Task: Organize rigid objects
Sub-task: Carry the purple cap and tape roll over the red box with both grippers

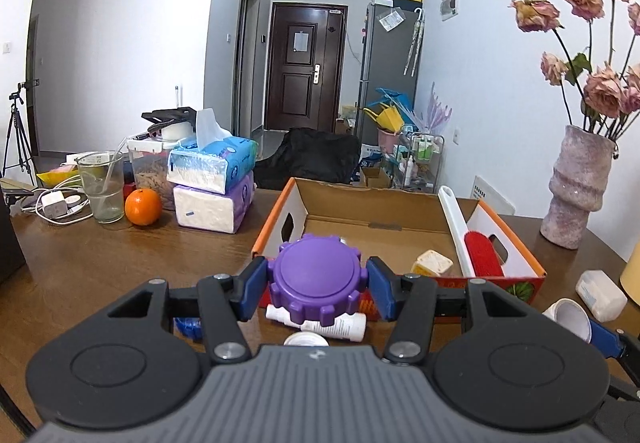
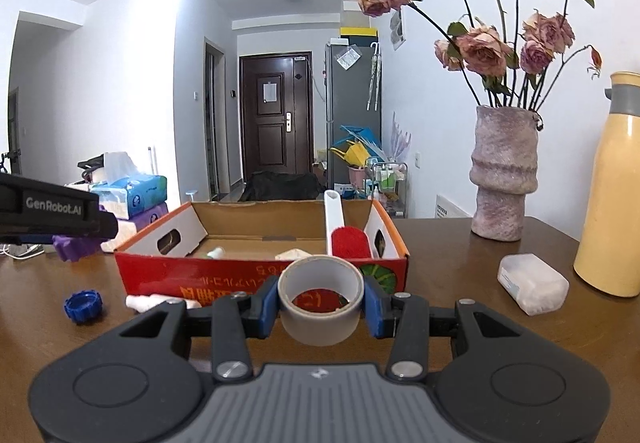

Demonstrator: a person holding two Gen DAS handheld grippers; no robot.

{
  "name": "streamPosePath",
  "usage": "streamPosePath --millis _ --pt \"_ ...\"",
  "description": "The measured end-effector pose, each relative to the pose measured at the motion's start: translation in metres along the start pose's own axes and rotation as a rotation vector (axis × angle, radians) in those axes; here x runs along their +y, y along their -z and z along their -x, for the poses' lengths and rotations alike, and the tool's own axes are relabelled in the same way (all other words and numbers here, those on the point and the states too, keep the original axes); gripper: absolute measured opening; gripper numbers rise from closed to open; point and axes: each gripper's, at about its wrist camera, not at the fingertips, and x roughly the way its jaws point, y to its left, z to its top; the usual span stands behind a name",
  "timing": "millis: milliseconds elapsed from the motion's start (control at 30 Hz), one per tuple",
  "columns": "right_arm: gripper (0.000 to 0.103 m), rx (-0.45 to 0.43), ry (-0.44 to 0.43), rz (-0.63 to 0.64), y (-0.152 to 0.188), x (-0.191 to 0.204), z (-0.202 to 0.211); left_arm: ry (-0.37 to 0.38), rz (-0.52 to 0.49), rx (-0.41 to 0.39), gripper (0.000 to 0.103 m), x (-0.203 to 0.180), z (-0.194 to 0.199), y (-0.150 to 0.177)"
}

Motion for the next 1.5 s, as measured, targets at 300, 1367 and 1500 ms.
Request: streamPosePath --millis 300,1367,1500 --pt "0.042 -0.023 -0.015 -0.004 -0.016 0.014 -0.026 -0.008 0.030 -0.001 0.055 0.010 -0.017 -0.013" --pt "0.042 0.002 -0.052 -0.017 -0.037 0.023 -0.121 -0.035 0.025 0.031 0.055 0.010 -0.100 -0.037" --pt "0.042 0.007 -0.057 -0.010 -0.040 0.025 -0.135 -0.037 0.018 0.036 0.055 0.008 -0.115 -0.041"
